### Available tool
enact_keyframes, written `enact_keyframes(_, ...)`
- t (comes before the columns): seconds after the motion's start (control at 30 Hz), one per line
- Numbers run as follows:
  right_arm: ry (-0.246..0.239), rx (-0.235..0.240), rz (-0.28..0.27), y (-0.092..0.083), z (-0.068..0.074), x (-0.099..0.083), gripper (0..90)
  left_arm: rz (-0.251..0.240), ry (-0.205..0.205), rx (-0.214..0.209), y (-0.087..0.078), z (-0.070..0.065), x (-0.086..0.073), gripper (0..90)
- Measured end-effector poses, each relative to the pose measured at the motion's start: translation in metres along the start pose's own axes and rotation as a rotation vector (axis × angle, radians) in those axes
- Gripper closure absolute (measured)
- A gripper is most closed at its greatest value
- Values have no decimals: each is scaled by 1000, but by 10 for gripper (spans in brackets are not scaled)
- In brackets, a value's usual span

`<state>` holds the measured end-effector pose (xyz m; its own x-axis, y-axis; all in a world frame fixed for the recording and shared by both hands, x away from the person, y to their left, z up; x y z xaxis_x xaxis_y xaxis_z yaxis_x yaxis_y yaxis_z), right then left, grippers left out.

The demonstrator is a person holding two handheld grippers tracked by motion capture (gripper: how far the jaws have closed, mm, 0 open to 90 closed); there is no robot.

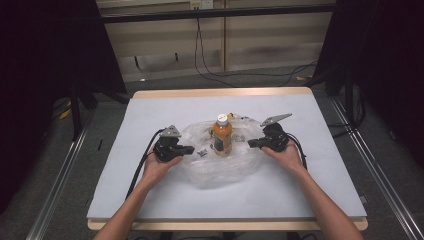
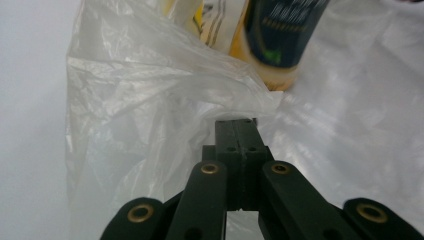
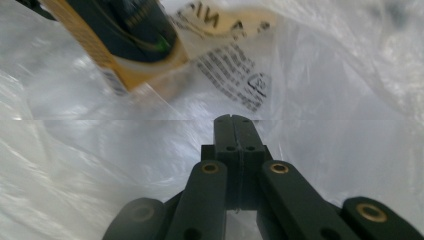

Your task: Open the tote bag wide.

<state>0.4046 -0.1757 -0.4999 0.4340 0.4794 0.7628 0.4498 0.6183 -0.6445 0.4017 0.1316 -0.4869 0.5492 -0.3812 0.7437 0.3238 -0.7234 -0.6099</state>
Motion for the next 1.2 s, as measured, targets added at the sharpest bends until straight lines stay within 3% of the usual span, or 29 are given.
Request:
enact_keyframes(0.2, 8, -6, -113, -17, 3, 14, 900, -117, 28, -60, -16, -17, 11, 900)
enact_keyframes(0.27, 19, -11, -161, -20, 3, 18, 900, -158, 49, -50, -20, -21, 15, 900)
enact_keyframes(0.37, 26, -28, -232, -25, 2, 25, 900, -201, 37, -72, -24, -24, 20, 900)
enact_keyframes(0.47, 20, -23, -272, -30, 4, 33, 900, -222, 16, -78, -30, -22, 22, 900)
enact_keyframes(0.63, 3, -26, -343, -50, 8, 46, 900, -260, 24, -66, -46, -20, 21, 900)
enact_keyframes(0.77, -2, -32, -355, -62, 13, 44, 900, -270, 23, -61, -58, -20, 15, 900)
enact_keyframes(0.8, -4, -30, -359, -64, 14, 43, 864, -276, 25, -61, -60, -20, 13, 900)
enact_keyframes(0.83, -7, -35, -361, -65, 16, 41, 760, -279, 31, -45, -62, -19, 11, 869)
enact_keyframes(0.97, -8, -69, -357, -71, 22, 32, 442, -284, 40, -15, -67, -20, 4, 669)
enact_keyframes(1.03, -11, -76, -374, -75, 26, 28, 352, -287, 34, -6, -70, -21, 1, 529)
enact_keyframes(1.1, -11, -113, -373, -81, 27, 23, 215, -299, 32, 22, -74, -20, -1, 428)
enact_keyframes(1.2, -3, -163, -371, -89, 29, 17, 86, -296, 17, 30, -77, -18, -2, 309)
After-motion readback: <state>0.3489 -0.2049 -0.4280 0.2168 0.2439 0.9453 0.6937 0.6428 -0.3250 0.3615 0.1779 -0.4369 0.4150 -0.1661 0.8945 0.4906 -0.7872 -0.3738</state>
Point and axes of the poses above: each handheld gripper's, and its own axes: y roughly forward along the jaws, x roughly out of its top, z roughly to its left, the point moved 5 cm from there along y, roughly forward along the jaws, and after that the axes turned 11 degrees about -y, right-handed, at the moved point
